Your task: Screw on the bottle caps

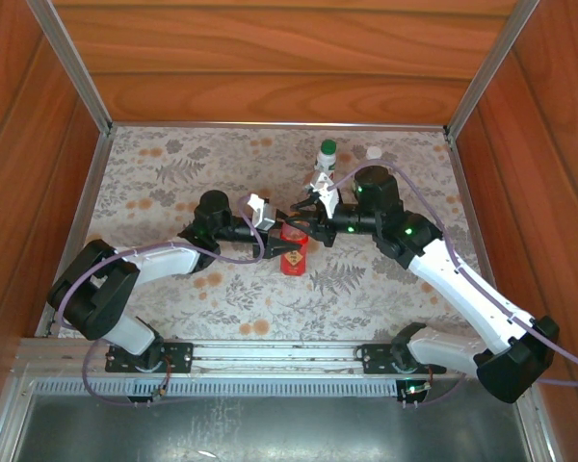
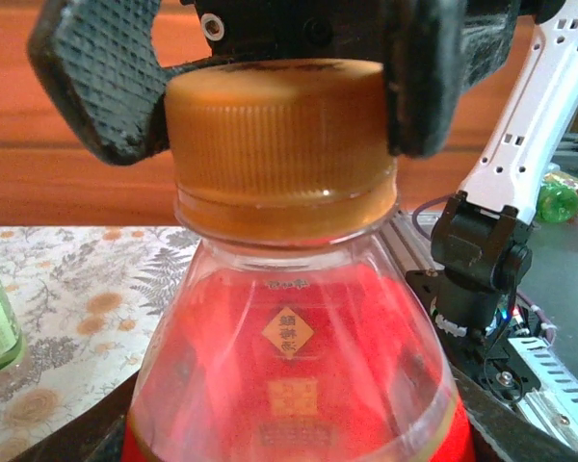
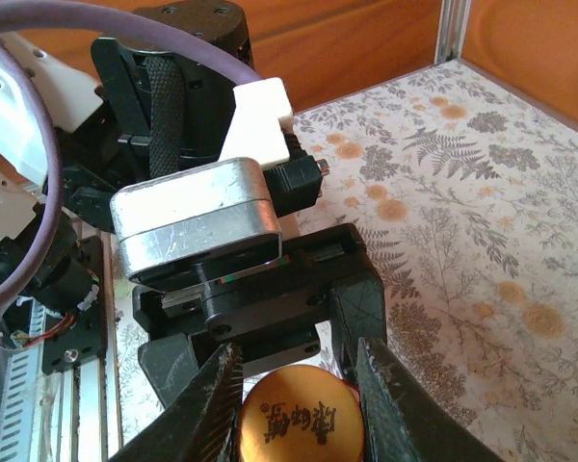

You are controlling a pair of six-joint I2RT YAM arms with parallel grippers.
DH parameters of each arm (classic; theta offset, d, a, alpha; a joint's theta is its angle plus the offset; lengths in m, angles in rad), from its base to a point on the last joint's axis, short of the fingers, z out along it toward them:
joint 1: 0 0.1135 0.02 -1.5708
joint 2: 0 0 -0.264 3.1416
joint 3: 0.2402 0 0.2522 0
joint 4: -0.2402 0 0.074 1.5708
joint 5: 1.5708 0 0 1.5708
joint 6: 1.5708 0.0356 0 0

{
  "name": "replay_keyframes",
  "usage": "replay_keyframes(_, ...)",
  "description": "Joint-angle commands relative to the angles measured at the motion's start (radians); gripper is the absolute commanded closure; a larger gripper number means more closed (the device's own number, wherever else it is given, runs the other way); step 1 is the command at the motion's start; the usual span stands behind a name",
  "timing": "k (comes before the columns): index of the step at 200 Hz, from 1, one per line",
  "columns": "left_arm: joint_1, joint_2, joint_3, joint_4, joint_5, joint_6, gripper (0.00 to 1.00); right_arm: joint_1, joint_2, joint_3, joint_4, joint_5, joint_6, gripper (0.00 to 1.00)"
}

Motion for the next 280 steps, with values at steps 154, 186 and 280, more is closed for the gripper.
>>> replay_keyframes(154, -0.06, 0.015, 0.051, 0.025, -0.54, 0.089, 0.44, 0.043, 0.033, -0.049, 0.137, 0.686, 0.123, 0.78)
replay_keyframes(186, -0.054, -0.011, 0.01, 0.025, -0.502, 0.131, 0.44, 0.038, -0.029, -0.059, 0.157, 0.514, 0.109, 0.48)
replay_keyframes(280, -0.051, -0.025, -0.008, 0.025, -0.492, 0.148, 0.43, 0.036, 0.049, 0.0, 0.088, 0.417, 0.142, 0.63)
